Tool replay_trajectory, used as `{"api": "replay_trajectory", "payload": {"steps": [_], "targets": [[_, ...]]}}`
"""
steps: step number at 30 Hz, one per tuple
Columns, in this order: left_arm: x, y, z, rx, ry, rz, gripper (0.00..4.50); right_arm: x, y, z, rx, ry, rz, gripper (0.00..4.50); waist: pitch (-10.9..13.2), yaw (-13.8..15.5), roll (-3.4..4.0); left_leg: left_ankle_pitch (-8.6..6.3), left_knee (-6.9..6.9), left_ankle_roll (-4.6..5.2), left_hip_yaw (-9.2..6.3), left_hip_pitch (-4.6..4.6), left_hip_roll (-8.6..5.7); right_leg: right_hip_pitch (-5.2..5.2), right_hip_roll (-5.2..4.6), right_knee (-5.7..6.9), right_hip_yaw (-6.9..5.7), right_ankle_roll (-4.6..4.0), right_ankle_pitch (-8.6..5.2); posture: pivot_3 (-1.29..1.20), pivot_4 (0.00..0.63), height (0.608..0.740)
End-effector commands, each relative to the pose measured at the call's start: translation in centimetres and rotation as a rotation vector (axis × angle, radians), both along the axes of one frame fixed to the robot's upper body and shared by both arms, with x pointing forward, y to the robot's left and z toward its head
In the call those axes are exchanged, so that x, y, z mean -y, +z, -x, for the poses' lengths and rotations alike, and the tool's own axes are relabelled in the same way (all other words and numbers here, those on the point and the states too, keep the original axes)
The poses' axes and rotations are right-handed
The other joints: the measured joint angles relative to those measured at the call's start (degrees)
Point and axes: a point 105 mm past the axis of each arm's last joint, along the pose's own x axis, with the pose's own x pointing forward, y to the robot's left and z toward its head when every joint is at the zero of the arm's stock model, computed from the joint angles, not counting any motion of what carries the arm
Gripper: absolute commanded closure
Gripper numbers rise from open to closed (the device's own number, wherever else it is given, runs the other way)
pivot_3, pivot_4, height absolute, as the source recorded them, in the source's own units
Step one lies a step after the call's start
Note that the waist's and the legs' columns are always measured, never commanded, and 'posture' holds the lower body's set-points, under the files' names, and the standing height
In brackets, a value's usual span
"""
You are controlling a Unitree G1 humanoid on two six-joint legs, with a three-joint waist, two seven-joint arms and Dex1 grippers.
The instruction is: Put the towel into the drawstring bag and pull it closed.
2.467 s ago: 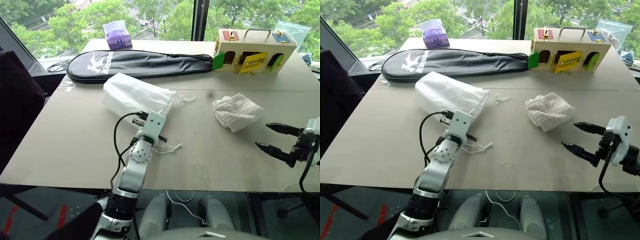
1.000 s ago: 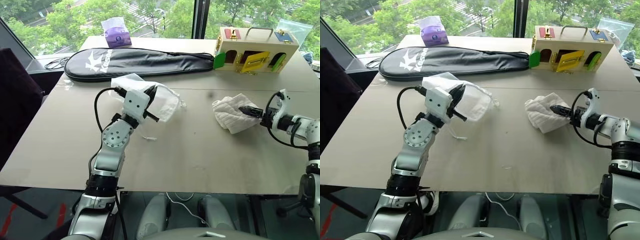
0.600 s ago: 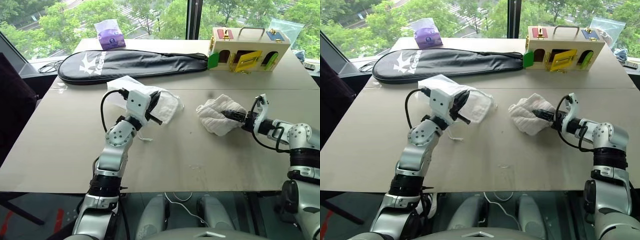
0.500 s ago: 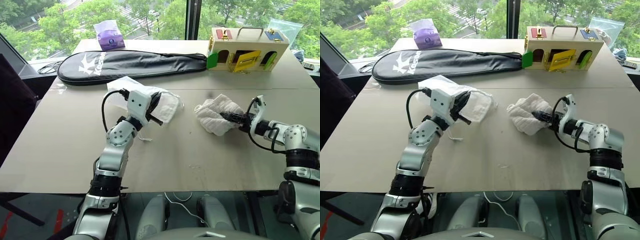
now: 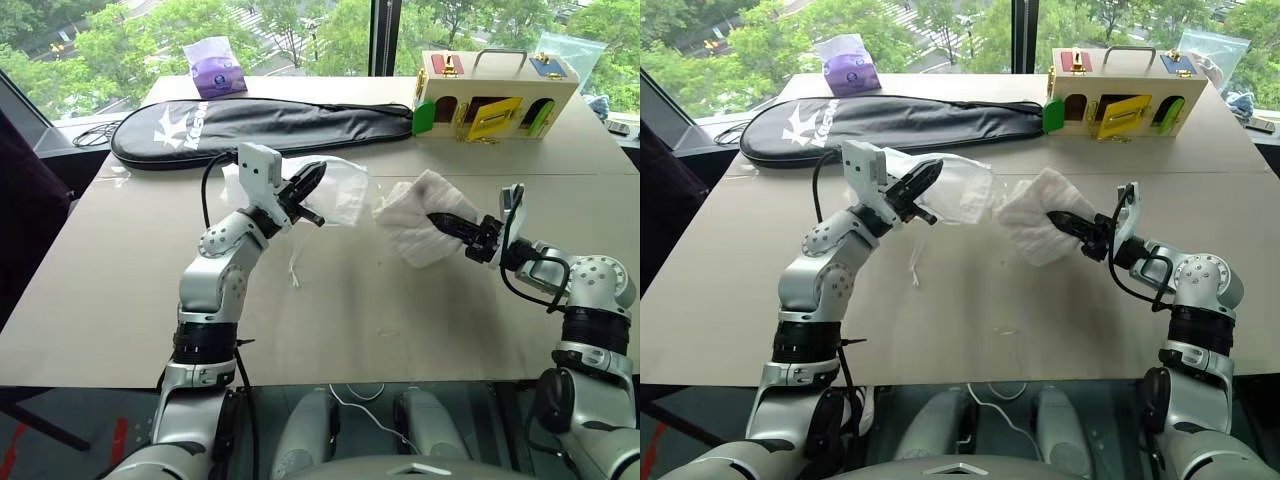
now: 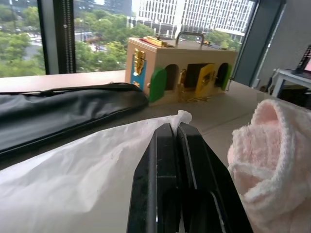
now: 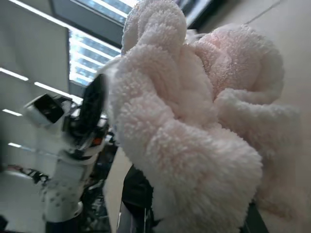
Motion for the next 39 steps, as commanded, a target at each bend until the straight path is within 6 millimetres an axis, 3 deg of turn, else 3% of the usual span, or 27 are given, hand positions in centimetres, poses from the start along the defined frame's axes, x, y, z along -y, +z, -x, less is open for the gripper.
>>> {"api": "replay_trajectory", "payload": {"steps": [1, 6, 11, 19, 23, 28, 35, 39], "targets": [[0.0, 1.8, 0.6, 0.029, -0.095, 0.033, 4.50, -1.9, 2.2, 2.4, 0.079, 0.129, -0.045, 4.49, 0.00, 0.02, 0.00, 0.00, 0.00, 0.00, 0.01, 0.00, 0.00, 0.00, 0.00, -0.02, 0.00, 0.00, 0.00, 0.00, 0.150, 0.740], [0.1, 2.0, 1.3, 0.037, -0.193, 0.014, 4.50, -3.6, 1.9, 3.0, 0.035, 0.187, -0.067, 4.49, 0.01, 0.00, 0.02, 0.00, 0.01, 0.00, 0.03, 0.00, -0.03, 0.01, -0.01, -0.02, 0.02, 0.00, 0.00, 0.00, 0.150, 0.740], [0.3, 1.9, 2.0, 0.044, -0.245, 0.007, 4.50, -4.7, -0.4, 2.6, -0.075, 0.157, -0.027, 4.49, 0.01, -0.02, 0.02, 0.00, 0.00, 0.00, 0.02, 0.02, -0.04, 0.01, -0.01, 0.01, 0.01, 0.00, 0.00, 0.00, 0.150, 0.740], [0.9, 1.9, 2.5, 0.063, -0.253, 0.017, 4.50, -5.8, -1.5, 6.0, -0.114, 0.335, -0.018, 4.49, 0.02, -0.18, 0.03, 0.00, 0.00, 0.01, 0.04, 0.00, -0.03, 0.01, -0.01, -0.02, 0.05, 0.00, 0.00, 0.00, 0.150, 0.740], [1.3, 1.5, 3.5, 0.055, -0.327, 0.000, 4.50, -6.3, -2.3, 3.9, -0.196, 0.230, -0.063, 4.49, 0.02, -0.34, 0.03, 0.00, 0.00, 0.01, 0.03, 0.03, -0.01, 0.00, 0.02, 0.02, 0.04, 0.00, 0.00, 0.00, 0.150, 0.740], [1.0, 0.4, 4.0, 0.000, -0.361, -0.025, 4.50, -5.6, -2.2, 0.5, -0.298, 0.003, -0.272, 4.49, 0.04, -0.45, 0.07, 0.00, -0.02, 0.01, 0.05, 0.04, 0.00, 0.00, 0.04, 0.03, 0.08, 0.00, -0.01, 0.00, 0.150, 0.740], [1.4, 0.3, 4.3, -0.048, -0.382, -0.032, 4.50, -3.5, -1.1, -1.4, -0.402, -0.195, -0.591, 4.49, 0.06, -0.45, 0.08, 0.00, -0.02, 0.01, 0.06, 0.01, 0.00, -0.02, 0.02, -0.01, 0.08, 0.00, -0.01, 0.00, 0.150, 0.740], [1.9, 0.1, 4.6, -0.072, -0.405, -0.038, 4.50, -3.9, -0.3, -1.5, -0.446, -0.237, -0.692, 4.49, 0.10, -0.51, 0.13, -0.01, -0.04, 0.01, 0.05, 0.01, 0.00, -0.02, 0.03, -0.01, 0.07, 0.01, -0.01, 0.00, 0.150, 0.740]]}}
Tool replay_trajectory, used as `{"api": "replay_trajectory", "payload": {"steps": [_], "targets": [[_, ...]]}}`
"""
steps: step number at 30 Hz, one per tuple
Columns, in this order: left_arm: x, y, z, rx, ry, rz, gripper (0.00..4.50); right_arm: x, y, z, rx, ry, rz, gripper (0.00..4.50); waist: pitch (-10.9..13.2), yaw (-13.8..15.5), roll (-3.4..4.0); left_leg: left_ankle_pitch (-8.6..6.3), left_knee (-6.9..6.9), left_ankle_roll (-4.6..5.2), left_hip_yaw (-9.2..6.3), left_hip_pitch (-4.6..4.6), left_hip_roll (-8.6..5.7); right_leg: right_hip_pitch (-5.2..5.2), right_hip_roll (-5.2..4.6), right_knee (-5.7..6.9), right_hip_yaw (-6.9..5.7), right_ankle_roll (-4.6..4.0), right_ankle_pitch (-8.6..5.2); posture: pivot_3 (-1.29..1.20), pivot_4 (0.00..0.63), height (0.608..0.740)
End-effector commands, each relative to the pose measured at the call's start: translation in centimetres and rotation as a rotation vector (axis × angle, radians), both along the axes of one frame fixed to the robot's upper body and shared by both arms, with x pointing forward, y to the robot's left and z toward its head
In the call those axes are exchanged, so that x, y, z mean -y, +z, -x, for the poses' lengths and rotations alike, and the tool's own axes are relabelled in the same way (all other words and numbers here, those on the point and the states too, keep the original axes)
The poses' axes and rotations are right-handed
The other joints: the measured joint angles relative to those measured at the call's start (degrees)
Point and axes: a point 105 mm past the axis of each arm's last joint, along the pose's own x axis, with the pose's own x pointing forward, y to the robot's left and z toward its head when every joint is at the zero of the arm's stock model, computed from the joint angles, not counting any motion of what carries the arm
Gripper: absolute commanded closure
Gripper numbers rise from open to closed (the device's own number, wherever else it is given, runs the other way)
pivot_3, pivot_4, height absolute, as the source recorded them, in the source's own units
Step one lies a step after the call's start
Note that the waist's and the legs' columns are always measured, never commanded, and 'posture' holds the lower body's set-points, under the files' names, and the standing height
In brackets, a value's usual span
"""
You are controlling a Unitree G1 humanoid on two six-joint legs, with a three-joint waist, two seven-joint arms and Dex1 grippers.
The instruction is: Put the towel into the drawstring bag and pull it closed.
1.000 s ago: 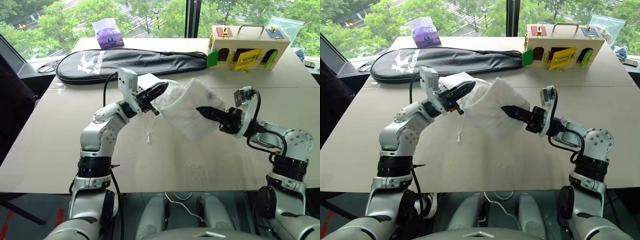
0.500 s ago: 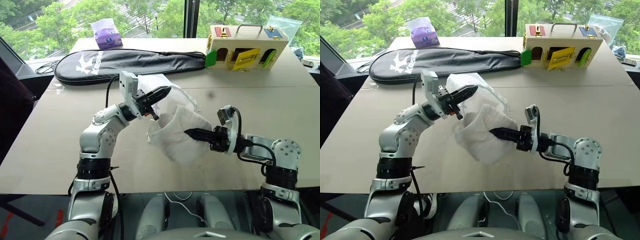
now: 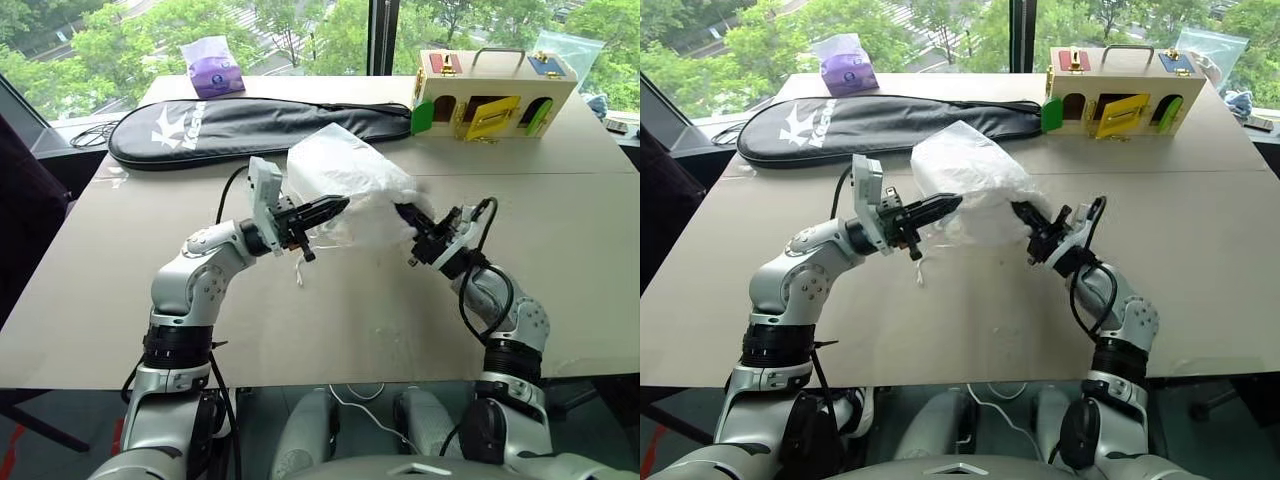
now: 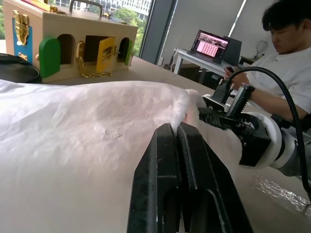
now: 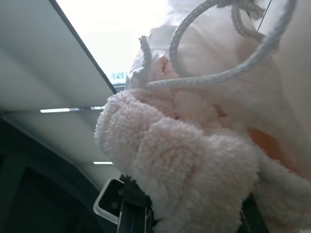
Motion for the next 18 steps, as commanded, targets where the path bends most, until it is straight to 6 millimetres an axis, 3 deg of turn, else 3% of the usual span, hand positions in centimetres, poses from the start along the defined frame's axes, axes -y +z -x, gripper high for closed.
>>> {"api": "replay_trajectory", "payload": {"steps": [1, 3, 6, 13, 15, 18], "targets": [[0.7, 1.3, 0.8, 0.044, -0.037, 0.001, 4.50, -0.4, 1.8, 0.3, 0.007, -0.050, -0.092, 4.49, 0.01, -0.06, 0.01, 0.00, 0.00, 0.00, 0.00, 0.00, 0.00, 0.00, 0.00, 0.00, 0.00, 0.00, 0.00, 0.00, 0.150, 0.740], [1.0, 1.3, 0.9, 0.037, -0.048, 0.014, 4.50, -1.2, 1.7, 0.2, -0.009, -0.057, -0.048, 4.49, 0.01, -0.15, 0.01, 0.00, 0.00, 0.00, 0.00, 0.01, 0.01, 0.00, 0.01, 0.00, 0.01, 0.00, 0.00, 0.00, 0.150, 0.740], [1.7, 1.3, 1.1, 0.033, -0.070, 0.024, 4.50, -3.4, 1.2, 0.6, 0.040, -0.033, 0.186, 4.49, 0.02, -0.24, 0.03, 0.00, -0.03, 0.00, 0.03, 0.02, 0.03, -0.05, 0.04, 0.03, 0.05, -0.01, 0.00, 0.00, 0.150, 0.740], [2.4, 1.2, 0.6, 0.043, -0.075, 0.035, 4.50, -7.1, 0.2, 3.4, 0.411, 0.127, 0.730, 4.49, 0.02, 0.04, 0.03, 0.00, -0.05, 0.00, 0.16, -0.03, 0.02, -0.14, 0.03, -0.04, 0.16, -0.01, -0.01, 0.00, 0.150, 0.740], [2.6, 1.3, 0.7, 0.040, -0.089, 0.049, 4.50, -7.5, 0.2, 3.6, 0.464, 0.131, 0.759, 4.49, 0.02, 0.08, 0.02, 0.00, -0.03, 0.00, 0.17, -0.03, 0.00, -0.12, 0.01, -0.07, 0.16, 0.00, -0.01, 0.00, 0.150, 0.740], [2.9, 1.2, 1.6, 0.030, -0.140, 0.060, 4.50, -6.9, 0.3, 1.3, 0.393, -0.001, 0.723, 4.49, 0.01, -0.11, 0.00, 0.00, -0.04, 0.00, 0.15, -0.02, 0.02, -0.13, 0.04, -0.03, 0.16, 0.00, -0.01, 0.00, 0.150, 0.740]]}}
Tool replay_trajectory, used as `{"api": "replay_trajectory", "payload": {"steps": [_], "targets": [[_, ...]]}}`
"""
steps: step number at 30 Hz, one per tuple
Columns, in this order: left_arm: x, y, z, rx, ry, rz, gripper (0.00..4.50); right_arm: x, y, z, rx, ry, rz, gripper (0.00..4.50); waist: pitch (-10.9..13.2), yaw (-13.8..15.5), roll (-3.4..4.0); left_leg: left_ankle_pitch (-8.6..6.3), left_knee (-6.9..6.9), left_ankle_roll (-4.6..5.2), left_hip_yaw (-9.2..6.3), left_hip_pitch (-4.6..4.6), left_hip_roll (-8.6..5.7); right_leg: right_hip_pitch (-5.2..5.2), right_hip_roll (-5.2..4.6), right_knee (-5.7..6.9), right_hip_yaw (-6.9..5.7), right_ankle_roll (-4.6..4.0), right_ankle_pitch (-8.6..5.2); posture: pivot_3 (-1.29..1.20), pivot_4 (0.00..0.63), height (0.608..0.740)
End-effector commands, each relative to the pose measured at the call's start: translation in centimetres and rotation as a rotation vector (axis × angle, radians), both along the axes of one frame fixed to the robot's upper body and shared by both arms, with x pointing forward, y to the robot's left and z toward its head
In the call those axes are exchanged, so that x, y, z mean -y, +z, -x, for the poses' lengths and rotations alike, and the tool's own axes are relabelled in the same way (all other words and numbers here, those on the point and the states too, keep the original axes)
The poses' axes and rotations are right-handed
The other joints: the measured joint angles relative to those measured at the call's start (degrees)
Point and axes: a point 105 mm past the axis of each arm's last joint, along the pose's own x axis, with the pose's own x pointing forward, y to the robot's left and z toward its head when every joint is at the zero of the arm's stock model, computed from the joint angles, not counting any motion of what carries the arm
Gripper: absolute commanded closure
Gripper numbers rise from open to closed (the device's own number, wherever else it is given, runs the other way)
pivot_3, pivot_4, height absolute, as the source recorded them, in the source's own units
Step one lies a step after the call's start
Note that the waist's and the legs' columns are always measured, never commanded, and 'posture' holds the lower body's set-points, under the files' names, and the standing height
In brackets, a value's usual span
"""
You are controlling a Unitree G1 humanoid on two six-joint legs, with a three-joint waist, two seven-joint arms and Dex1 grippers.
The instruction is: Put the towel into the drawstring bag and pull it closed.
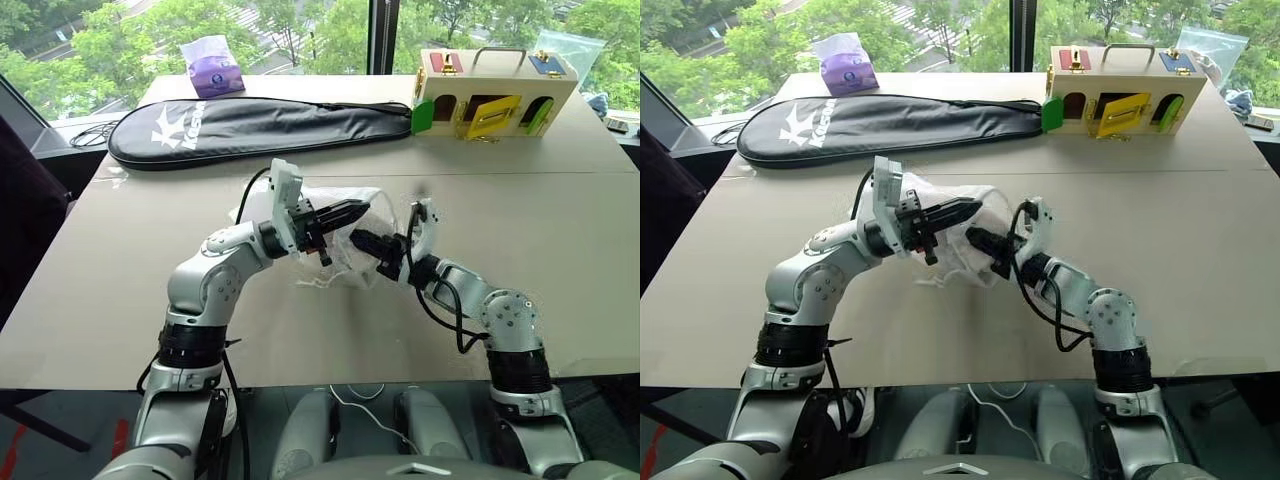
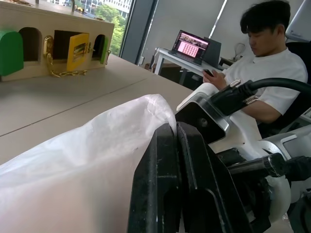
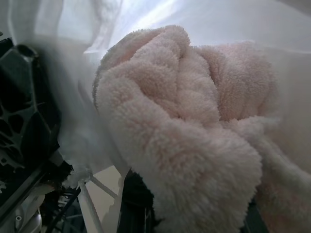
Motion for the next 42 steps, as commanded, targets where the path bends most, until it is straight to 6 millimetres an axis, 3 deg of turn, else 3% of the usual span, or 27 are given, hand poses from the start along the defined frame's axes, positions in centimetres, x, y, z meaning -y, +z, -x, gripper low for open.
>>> {"api": "replay_trajectory", "payload": {"steps": [1, 5, 9, 10, 12, 14, 17, 22, 31, 33, 37, 42], "targets": [[0.8, 1.0, 1.5, 0.037, -0.085, 0.025, 4.50, 0.3, 1.4, -2.4, 0.023, -0.144, -0.090, 4.49, 0.00, -0.15, 0.00, 0.00, -0.01, 0.00, -0.01, 0.02, 0.03, -0.01, 0.04, 0.03, 0.00, 0.00, 0.00, 0.00, 0.150, 0.740], [0.9, 0.5, 2.1, 0.003, -0.121, 0.028, 4.50, 0.9, 2.1, -5.4, -0.058, -0.288, -0.230, 4.49, 0.01, -0.10, 0.01, 0.00, -0.03, -0.01, 0.00, 0.04, 0.06, -0.04, 0.06, 0.09, 0.02, -0.01, 0.00, 0.00, 0.150, 0.740], [1.1, 0.5, 1.3, 0.009, -0.094, 0.028, 4.50, 2.1, 4.6, -7.5, -0.176, -0.395, -0.559, 4.49, 0.03, 0.61, -0.01, 0.00, -0.01, -0.01, -0.03, 0.02, 0.00, 0.01, -0.04, 0.02, -0.02, -0.01, 0.01, 0.00, 0.150, 0.740], [1.0, 0.6, 0.9, 0.017, -0.078, 0.029, 4.50, 2.1, 4.9, -7.5, -0.178, -0.392, -0.586, 3.58, 0.03, 0.76, -0.01, 0.00, -0.01, -0.01, -0.02, 0.00, -0.02, 0.01, -0.07, -0.01, -0.02, -0.01, 0.01, 0.00, 0.150, 0.740], [1.0, 1.0, -0.4, 0.040, -0.017, 0.041, 4.50, 1.2, 5.1, -6.7, -0.131, -0.334, -0.515, 2.79, 0.07, 0.59, -0.01, 0.00, -0.01, -0.01, 0.04, -0.02, -0.03, 0.00, -0.07, -0.04, 0.03, 0.00, 0.01, 0.00, 0.150, 0.740], [0.9, 1.4, -1.8, 0.059, 0.042, 0.049, 4.50, 0.2, 4.5, -5.3, -0.070, -0.260, -0.378, 1.72, 0.08, 0.06, 0.01, 0.00, -0.02, -0.01, 0.05, -0.01, -0.01, -0.02, -0.04, 0.00, 0.03, 0.00, 0.01, 0.00, 0.150, 0.740], [0.9, 1.4, -3.6, 0.092, 0.117, 0.028, 4.50, -0.2, 3.4, -3.1, 0.023, -0.153, -0.174, 0.35, 0.07, -0.26, 0.00, 0.00, -0.06, -0.01, 0.10, 0.05, 0.05, -0.09, 0.06, 0.10, 0.11, -0.02, 0.01, 0.00, 0.150, 0.740], [1.3, 1.6, -5.7, 0.115, 0.175, 0.034, 4.50, 1.9, 2.1, -0.2, 0.149, -0.030, 0.040, 0.35, 0.10, 0.44, -0.02, 0.00, -0.07, 0.00, 0.07, -0.04, -0.02, -0.06, -0.03, -0.04, 0.05, -0.01, 0.00, 0.00, 0.150, 0.740], [1.0, 1.5, -6.3, 0.126, 0.194, 0.032, 4.50, 6.7, 4.4, 4.0, 0.396, 0.012, 0.187, 0.35, 0.21, 0.46, -0.20, 0.00, -0.01, 0.01, -0.06, -0.11, -0.01, -0.05, -0.02, -0.07, -0.09, 0.03, -0.01, 0.00, 0.150, 0.740], [1.0, 1.5, -6.2, 0.126, 0.193, 0.030, 4.50, 8.6, 4.3, 4.3, 0.447, -0.053, 0.248, 0.35, 0.22, 0.50, -0.21, 0.00, -0.02, 0.01, -0.06, -0.12, -0.01, -0.05, -0.02, -0.08, -0.08, 0.03, -0.01, 0.00, 0.150, 0.740], [1.0, 1.6, -6.1, 0.129, 0.189, 0.029, 4.50, 12.1, 1.2, 3.5, 0.487, -0.182, 0.546, 0.35, 0.23, 0.72, -0.24, 0.00, 0.04, 0.01, 0.00, -0.12, -0.04, -0.01, -0.05, -0.09, -0.04, 0.05, -0.01, 0.00, 0.150, 0.740], [1.2, 1.9, -6.1, 0.134, 0.174, 0.023, 4.50, 11.3, -3.0, 1.7, 0.547, -0.149, 0.794, 0.35, 0.25, 0.56, -0.29, 0.01, 0.08, 0.00, 0.09, -0.01, 0.00, -0.02, 0.04, 0.01, 0.06, 0.05, -0.02, 0.00, 0.150, 0.740]]}}
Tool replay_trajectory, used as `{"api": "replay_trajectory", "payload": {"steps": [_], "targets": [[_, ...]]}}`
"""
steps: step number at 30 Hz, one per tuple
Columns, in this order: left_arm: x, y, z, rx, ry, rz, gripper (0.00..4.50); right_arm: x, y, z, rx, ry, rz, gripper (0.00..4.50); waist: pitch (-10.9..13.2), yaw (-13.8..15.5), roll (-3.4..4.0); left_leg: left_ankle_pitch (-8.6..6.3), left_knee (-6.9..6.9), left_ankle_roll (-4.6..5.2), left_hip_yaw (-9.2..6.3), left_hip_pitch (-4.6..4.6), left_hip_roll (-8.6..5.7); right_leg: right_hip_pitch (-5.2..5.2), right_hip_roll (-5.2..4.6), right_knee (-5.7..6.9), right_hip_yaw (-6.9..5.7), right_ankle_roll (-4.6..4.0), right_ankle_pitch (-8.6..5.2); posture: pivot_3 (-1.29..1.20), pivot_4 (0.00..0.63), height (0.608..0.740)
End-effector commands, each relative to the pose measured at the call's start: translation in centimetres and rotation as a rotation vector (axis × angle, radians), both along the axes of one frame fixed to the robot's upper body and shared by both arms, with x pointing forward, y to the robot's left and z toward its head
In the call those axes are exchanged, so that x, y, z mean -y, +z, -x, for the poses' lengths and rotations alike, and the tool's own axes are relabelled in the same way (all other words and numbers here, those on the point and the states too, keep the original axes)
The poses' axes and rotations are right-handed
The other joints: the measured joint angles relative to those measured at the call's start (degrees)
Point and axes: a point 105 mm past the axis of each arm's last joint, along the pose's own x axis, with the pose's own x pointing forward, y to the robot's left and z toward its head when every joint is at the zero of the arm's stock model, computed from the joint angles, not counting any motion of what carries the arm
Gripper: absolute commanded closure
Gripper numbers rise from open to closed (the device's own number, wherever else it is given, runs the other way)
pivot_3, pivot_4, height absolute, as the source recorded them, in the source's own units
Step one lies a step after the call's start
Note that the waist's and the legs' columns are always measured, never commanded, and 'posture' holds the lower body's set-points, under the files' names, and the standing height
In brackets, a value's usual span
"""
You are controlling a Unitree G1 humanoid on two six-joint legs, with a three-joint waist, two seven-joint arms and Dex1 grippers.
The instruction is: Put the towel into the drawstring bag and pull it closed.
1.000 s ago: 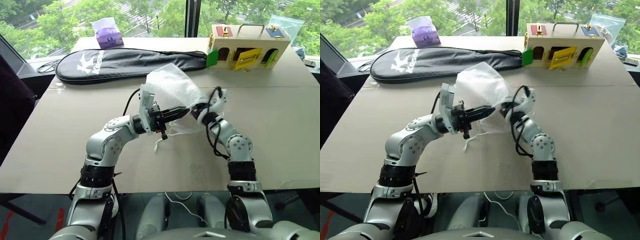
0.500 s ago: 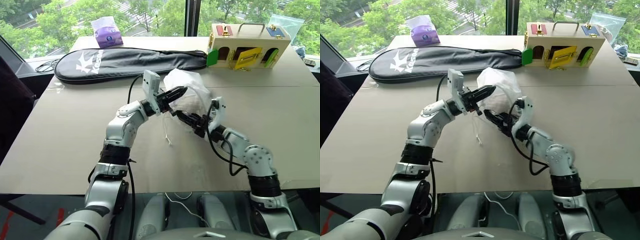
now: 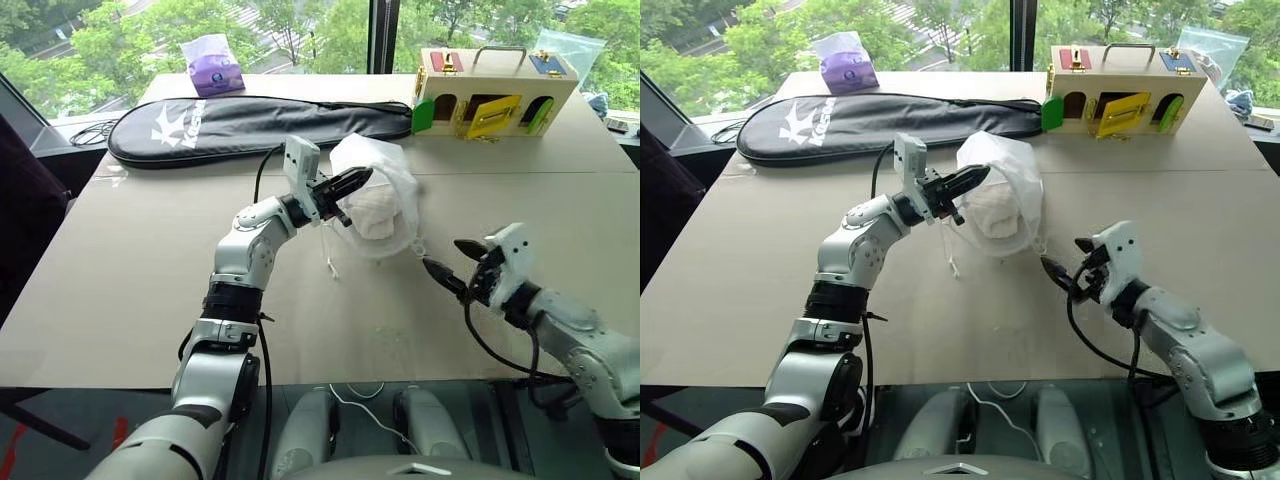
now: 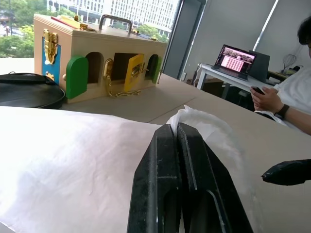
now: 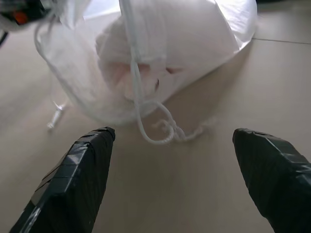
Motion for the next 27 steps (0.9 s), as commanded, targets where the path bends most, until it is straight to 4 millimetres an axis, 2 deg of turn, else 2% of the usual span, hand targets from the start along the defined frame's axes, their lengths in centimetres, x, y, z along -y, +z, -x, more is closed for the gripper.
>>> {"api": "replay_trajectory", "payload": {"steps": [1, 7, 11, 14, 17, 21, 22, 27], "targets": [[0.2, 1.7, 0.3, 0.063, -0.021, -0.002, 4.50, -1.5, -0.7, -1.8, 0.109, 0.017, 0.111, 0.35, 0.01, -0.19, -0.09, 0.00, 0.00, 0.00, -0.02, 0.01, 0.02, 0.00, 0.02, 0.01, 0.00, 0.00, 0.00, 0.00, 0.150, 0.740], [0.0, 1.9, 0.1, 0.062, -0.023, -0.009, 4.50, -1.9, -1.0, -5.1, 0.215, -0.061, 0.167, 0.35, 0.07, 0.17, -0.19, 0.01, 0.02, -0.02, 0.05, 0.01, -0.02, 0.01, -0.04, 0.01, 0.06, -0.01, 0.01, 0.00, 0.150, 0.740], [0.2, 1.9, 0.1, 0.064, -0.037, -0.024, 4.50, -0.9, -0.9, -6.2, 0.263, -0.127, 0.185, 0.35, 0.07, 0.75, -0.19, 0.02, 0.02, -0.03, 0.04, 0.01, -0.02, 0.00, -0.04, 0.00, 0.04, -0.01, 0.02, 0.00, 0.150, 0.740], [0.1, 1.9, 0.0, 0.063, -0.032, -0.026, 4.50, -0.8, -0.3, -5.9, 0.291, -0.126, 0.141, 1.11, 0.08, 0.98, -0.20, 0.02, 0.01, -0.04, 0.00, 0.01, -0.01, 0.01, -0.04, 0.01, 0.00, -0.02, 0.02, 0.00, 0.150, 0.740], [-0.1, 1.8, -0.1, 0.067, -0.021, -0.034, 4.50, -0.3, -0.3, -5.7, 0.294, -0.149, 0.141, 2.70, 0.08, 0.96, -0.20, 0.02, 0.01, -0.03, 0.02, 0.01, -0.02, 0.02, -0.06, 0.00, 0.03, -0.01, 0.02, 0.00, 0.150, 0.740], [-0.1, 1.5, -0.6, 0.064, 0.009, -0.051, 4.50, 1.3, 0.3, -5.8, 0.315, -0.213, 0.120, 4.25, 0.08, 0.95, -0.20, 0.02, 0.01, -0.03, 0.02, 0.01, -0.02, 0.01, -0.06, 0.03, 0.02, -0.02, 0.02, 0.00, 0.150, 0.740], [0.0, 1.5, -0.7, 0.063, 0.010, -0.052, 4.50, 1.6, 0.5, -5.8, 0.322, -0.223, 0.113, 4.45, 0.08, 0.95, -0.20, 0.02, 0.01, -0.03, 0.01, 0.01, -0.02, 0.01, -0.06, 0.04, 0.01, -0.02, 0.02, 0.00, 0.150, 0.740], [0.3, 0.8, -0.5, 0.045, -0.002, -0.081, 4.50, 1.7, 1.1, -5.6, 0.338, -0.218, 0.102, 4.45, 0.08, 0.87, -0.20, 0.02, 0.01, -0.03, 0.03, 0.02, -0.02, 0.01, -0.06, 0.06, 0.03, -0.02, 0.02, 0.00, 0.150, 0.740]]}}
